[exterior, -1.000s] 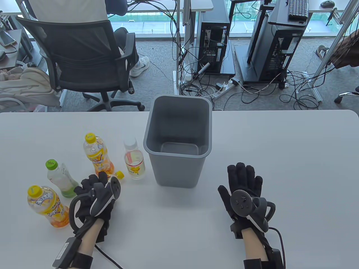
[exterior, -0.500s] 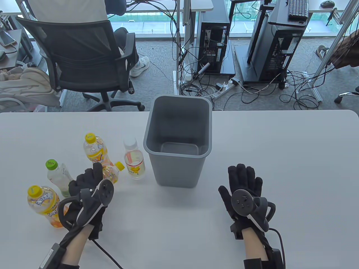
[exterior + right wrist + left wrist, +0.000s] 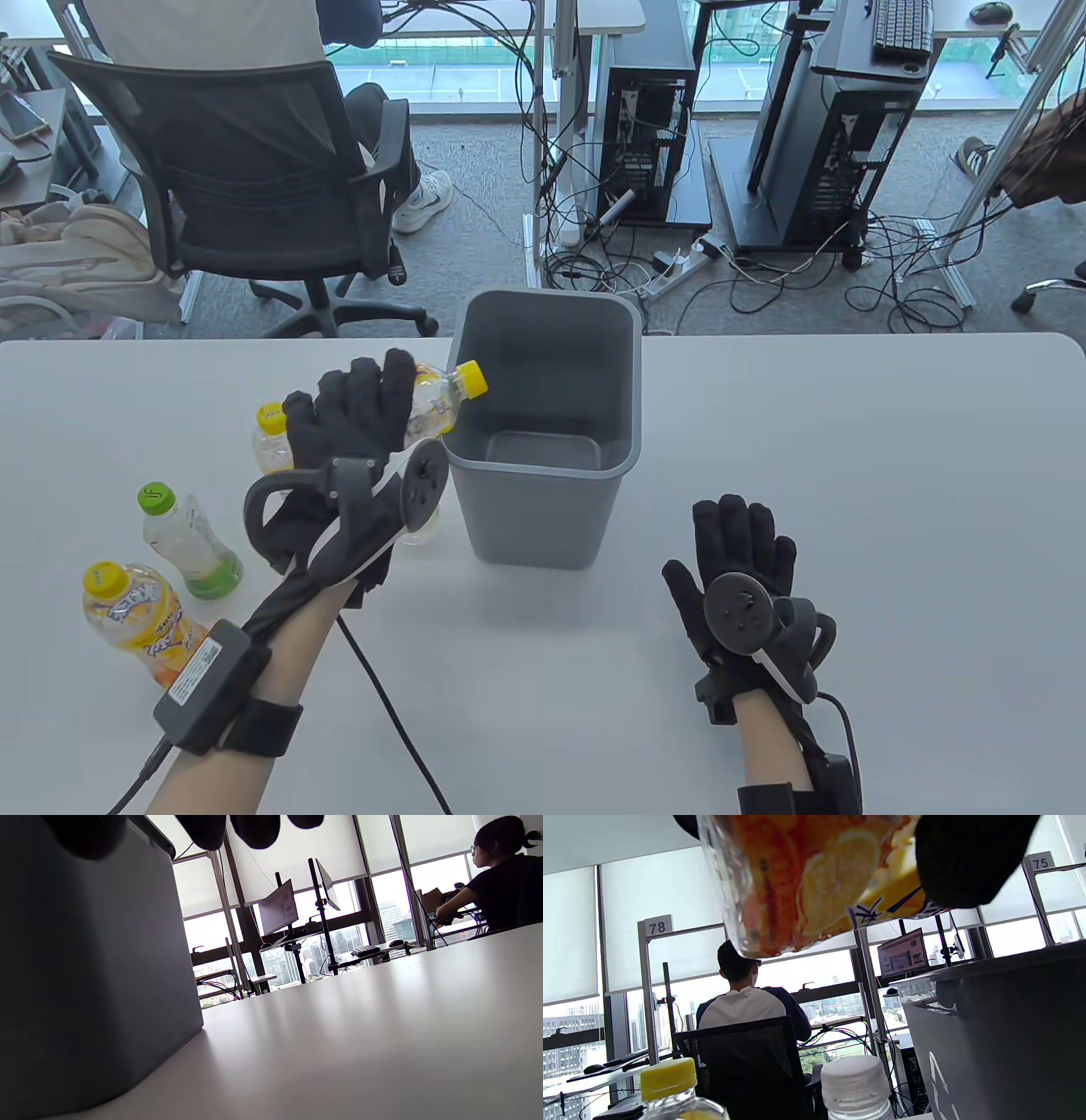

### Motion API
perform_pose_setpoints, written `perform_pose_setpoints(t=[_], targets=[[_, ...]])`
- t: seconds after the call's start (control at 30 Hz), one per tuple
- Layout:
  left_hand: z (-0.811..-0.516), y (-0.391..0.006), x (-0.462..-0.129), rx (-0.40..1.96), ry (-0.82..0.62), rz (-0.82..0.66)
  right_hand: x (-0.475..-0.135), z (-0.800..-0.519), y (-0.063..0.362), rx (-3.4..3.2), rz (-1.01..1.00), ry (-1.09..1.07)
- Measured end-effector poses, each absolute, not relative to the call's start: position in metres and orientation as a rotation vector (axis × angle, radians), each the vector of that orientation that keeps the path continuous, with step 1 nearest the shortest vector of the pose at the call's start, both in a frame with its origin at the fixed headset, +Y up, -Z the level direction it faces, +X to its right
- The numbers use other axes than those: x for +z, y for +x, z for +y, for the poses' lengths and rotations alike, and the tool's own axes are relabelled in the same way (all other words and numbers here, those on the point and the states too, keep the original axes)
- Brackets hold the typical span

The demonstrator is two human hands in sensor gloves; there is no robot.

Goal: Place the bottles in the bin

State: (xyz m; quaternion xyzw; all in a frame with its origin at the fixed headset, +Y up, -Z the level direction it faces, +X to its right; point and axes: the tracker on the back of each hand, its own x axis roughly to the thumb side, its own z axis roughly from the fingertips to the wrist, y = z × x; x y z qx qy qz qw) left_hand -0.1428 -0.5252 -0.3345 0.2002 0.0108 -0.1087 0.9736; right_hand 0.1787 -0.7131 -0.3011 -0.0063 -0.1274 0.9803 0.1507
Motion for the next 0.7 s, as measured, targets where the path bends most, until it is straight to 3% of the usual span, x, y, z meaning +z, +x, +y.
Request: perform_pose_setpoints(t=[0.37,0.5,0.7], targets=[[-0.542,-0.066,-0.353,-0.421,0.455,-0.156,-0.301,-0.713,0.181,2.794,-0.351,-0.023],[-0.538,-0.074,-0.349,-0.351,0.481,-0.172,-0.301,-0.712,0.182,2.788,-0.352,-0.026],[-0.529,-0.120,-0.353,-0.205,0.433,-0.023,-0.301,-0.712,0.182,2.790,-0.353,-0.029]])
